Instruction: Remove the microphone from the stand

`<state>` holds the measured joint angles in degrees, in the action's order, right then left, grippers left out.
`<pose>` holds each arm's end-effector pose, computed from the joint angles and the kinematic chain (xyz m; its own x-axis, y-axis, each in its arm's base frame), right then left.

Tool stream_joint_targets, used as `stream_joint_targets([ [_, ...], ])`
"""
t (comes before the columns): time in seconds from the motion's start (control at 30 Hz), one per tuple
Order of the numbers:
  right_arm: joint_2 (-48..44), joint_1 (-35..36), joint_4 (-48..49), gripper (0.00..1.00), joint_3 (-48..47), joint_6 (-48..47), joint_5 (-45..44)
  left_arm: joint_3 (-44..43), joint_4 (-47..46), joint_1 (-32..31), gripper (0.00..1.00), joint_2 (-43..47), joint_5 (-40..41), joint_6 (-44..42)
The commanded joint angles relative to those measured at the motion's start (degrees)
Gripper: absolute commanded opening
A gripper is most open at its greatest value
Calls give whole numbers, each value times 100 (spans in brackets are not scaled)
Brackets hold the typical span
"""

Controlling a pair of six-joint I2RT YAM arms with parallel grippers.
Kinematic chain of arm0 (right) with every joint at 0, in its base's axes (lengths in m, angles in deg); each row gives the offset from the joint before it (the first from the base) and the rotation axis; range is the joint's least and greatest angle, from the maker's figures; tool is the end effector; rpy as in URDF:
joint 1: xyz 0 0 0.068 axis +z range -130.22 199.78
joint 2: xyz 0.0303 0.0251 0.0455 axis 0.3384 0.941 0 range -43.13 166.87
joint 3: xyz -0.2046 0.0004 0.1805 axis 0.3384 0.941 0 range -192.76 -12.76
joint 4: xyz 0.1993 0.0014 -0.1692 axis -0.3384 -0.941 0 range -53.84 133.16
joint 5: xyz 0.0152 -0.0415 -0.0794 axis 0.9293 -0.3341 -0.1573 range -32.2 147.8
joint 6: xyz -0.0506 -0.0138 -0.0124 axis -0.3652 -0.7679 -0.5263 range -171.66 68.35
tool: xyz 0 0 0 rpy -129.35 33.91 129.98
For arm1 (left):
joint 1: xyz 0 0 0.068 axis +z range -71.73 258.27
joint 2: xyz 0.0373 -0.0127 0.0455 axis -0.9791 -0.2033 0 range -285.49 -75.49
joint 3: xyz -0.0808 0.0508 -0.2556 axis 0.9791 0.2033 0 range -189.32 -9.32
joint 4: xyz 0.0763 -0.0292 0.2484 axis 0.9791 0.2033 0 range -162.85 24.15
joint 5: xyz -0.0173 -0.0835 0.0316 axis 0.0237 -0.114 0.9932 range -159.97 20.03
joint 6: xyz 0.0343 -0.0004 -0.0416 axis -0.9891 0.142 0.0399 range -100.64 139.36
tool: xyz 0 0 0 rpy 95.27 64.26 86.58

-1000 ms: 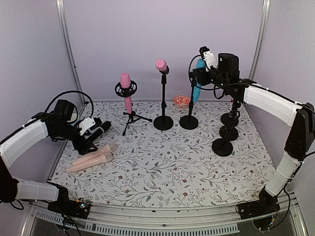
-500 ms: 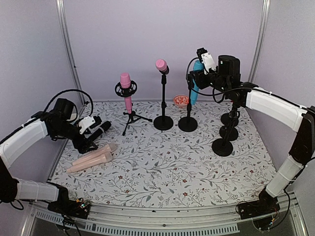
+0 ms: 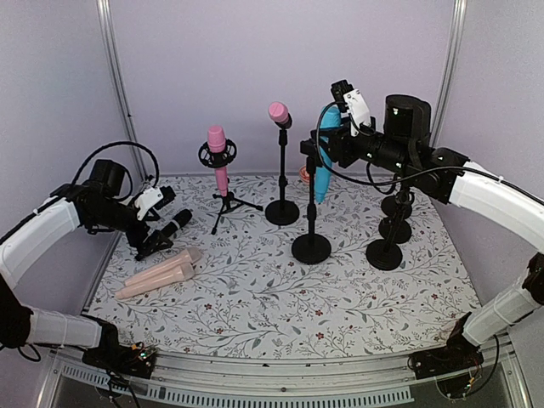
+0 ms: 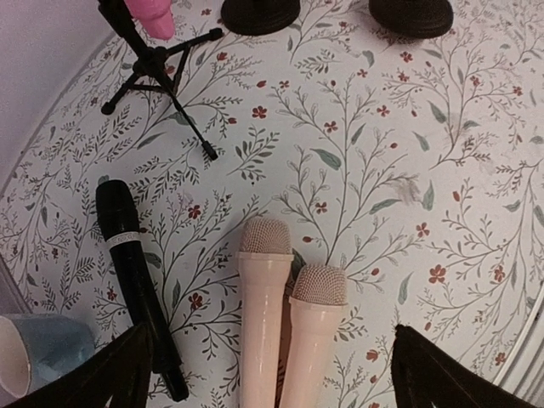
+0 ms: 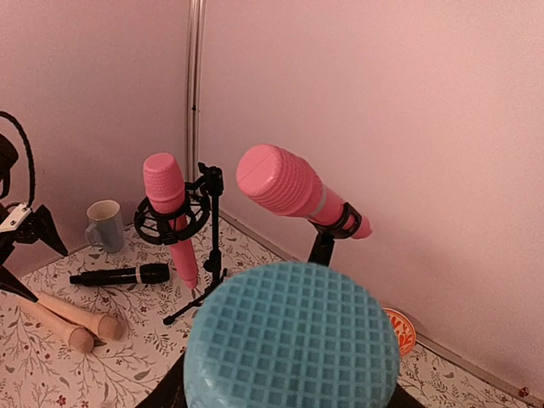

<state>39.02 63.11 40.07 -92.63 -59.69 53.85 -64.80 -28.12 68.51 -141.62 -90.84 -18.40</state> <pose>0.2492 0.2316 0.4150 0.0212 -0.1715 -0.9849 -0.6379 0.7562 -0.1455 0.2207 -0.0508 0.2803 -0.4221 0.6532 -0.6286 0.7795 0.6155 0.1161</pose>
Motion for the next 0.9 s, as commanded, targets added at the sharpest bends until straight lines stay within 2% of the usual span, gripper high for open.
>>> stream_joint_targets([
  [0.0,-212,415,436,7,42,248,315,-262,64,-50,99,-50,-458,126],
  [0.47,703,1222,978,6,-687,200,1241,-690,160,-436,99,-196,-1438,189],
  [0.73,731,1255,1250,6,-286,89,2425,-868,227,-713,99,-202,-2567,-277],
  [0.87,600,1243,1155,17,-25,14,2438,-1467,436,-1004,99,-751,-2871,-466],
])
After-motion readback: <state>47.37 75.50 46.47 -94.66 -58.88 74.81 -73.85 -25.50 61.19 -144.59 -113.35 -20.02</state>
